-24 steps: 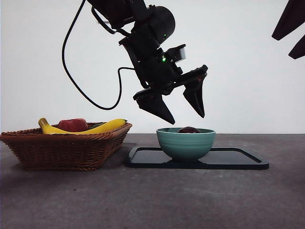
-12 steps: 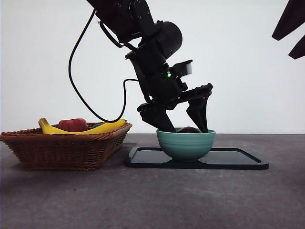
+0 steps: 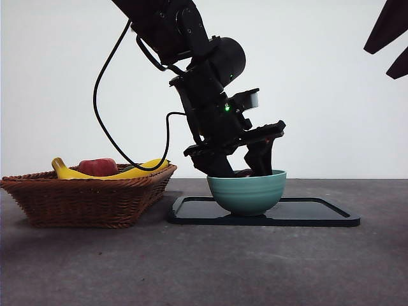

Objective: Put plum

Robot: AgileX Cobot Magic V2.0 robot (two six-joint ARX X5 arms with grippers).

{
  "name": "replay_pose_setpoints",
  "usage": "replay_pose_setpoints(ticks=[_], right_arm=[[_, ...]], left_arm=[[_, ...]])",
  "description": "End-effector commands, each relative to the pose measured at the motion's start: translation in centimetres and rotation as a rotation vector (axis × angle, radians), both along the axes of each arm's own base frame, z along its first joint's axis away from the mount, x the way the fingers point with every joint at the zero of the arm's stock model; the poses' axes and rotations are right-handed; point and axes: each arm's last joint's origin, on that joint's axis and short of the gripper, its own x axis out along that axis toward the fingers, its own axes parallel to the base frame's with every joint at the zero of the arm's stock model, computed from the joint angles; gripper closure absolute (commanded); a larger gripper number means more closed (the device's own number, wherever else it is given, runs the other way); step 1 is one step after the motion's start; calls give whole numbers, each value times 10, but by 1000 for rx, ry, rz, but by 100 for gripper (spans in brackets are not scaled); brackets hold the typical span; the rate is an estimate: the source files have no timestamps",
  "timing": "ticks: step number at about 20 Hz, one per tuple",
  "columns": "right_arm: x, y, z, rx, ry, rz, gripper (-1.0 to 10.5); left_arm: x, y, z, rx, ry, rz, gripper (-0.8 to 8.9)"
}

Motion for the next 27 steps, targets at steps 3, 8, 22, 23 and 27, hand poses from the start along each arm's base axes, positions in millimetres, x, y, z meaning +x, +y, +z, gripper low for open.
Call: replay_pose_setpoints(ticks=[3, 8, 22, 23, 27], right_arm=[[1, 1, 2, -2, -19, 13, 725], [1, 1, 2, -3, -21, 12, 725], [1, 1, 2, -6, -21, 7, 725], [1, 1, 2, -6, -21, 7, 725], [1, 1, 2, -6, -21, 7, 725]], left_arm=[[2, -8, -1, 5, -16, -20, 606], [6, -11, 30, -15, -39, -18, 605], [-23, 70, 227, -139, -244, 65, 606], [-29, 84, 238, -136, -251, 83, 606], [-53, 138, 273, -118, -278, 156, 606]])
